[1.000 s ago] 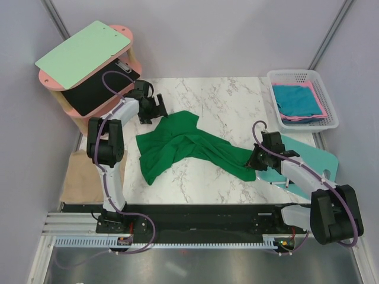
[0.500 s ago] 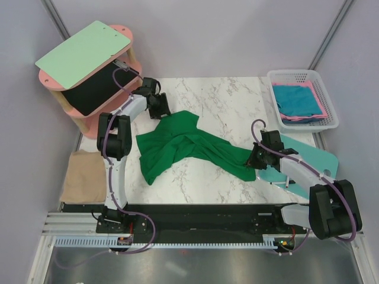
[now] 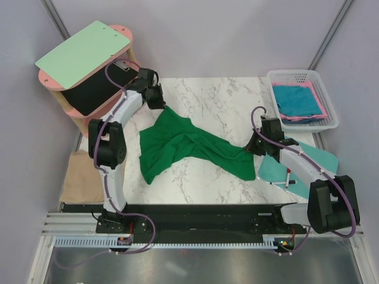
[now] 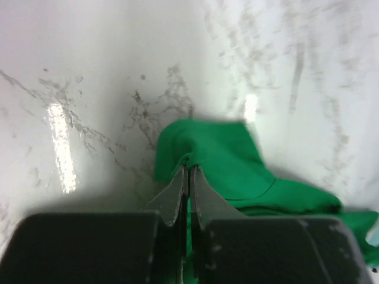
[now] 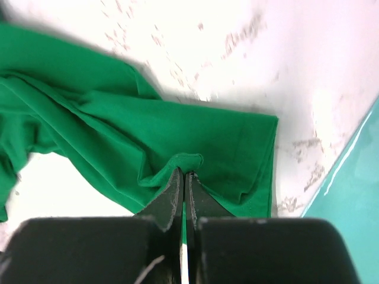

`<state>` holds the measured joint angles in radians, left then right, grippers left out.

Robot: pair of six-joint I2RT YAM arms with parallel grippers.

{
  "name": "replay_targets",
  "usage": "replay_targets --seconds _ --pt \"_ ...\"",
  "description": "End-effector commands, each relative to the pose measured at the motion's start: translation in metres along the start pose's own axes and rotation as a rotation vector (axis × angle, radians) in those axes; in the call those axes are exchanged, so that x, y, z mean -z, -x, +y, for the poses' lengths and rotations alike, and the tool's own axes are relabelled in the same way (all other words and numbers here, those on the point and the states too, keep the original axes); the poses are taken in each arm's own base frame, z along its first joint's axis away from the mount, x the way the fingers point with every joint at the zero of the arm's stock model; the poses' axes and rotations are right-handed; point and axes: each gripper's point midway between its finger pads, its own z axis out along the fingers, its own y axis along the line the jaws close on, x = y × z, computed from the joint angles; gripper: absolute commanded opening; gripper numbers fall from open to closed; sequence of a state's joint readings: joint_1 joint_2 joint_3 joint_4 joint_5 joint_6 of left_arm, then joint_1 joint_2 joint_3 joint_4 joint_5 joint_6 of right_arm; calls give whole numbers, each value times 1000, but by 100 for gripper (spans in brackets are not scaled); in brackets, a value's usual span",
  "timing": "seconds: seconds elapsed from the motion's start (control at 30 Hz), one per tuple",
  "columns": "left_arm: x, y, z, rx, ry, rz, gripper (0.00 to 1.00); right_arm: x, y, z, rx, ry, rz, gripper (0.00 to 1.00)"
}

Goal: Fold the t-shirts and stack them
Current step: Flatten out the tshirt

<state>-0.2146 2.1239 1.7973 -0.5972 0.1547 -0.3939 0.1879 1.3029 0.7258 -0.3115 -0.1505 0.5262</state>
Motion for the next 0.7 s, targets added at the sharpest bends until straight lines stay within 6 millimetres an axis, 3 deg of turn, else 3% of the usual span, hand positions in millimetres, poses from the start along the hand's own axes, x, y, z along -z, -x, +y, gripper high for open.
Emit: replay_targets --seconds 0.0,0.13,0.23,0.33,0.4,0.53,0.67 --pt "147 88 -38 -100 -44 -383 2 9 56 25 34 37 -154 0" --pt "205 97 -39 -116 -37 -484 2 21 86 36 42 44 -239 0" --pt "236 95 -37 -120 -31 -534 2 35 107 45 48 51 -312 0" --pt "253 87 -30 -123 -13 -555 2 52 124 49 52 53 -391 0" --pt "253 79 -25 -124 -5 -543 2 63 133 47 51 37 -442 0" --pt "266 67 -19 -124 1 -548 2 78 133 48 67 52 -478 0" --pt "265 45 -11 -103 10 -513 2 67 94 51 94 123 -339 0"
